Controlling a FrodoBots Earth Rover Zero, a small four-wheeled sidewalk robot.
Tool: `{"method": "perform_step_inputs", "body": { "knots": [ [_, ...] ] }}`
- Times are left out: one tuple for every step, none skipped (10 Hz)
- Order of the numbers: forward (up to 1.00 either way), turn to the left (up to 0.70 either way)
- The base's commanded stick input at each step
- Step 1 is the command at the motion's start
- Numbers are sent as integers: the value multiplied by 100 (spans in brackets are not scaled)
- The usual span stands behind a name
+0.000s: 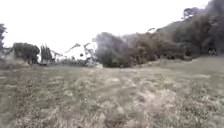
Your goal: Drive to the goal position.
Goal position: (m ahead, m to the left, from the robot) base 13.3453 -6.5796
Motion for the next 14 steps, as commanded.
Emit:
{"method": "perform_step_inputs", "body": {
  "knots": [
    [50,4],
    [50,4],
    [50,8],
    [50,18],
    [50,28],
    [50,34],
    [50,39],
    [50,33],
    [50,25],
    [50,7],
    [50,5],
    [50,3],
    [50,3],
    [50,3]
  ]
}}
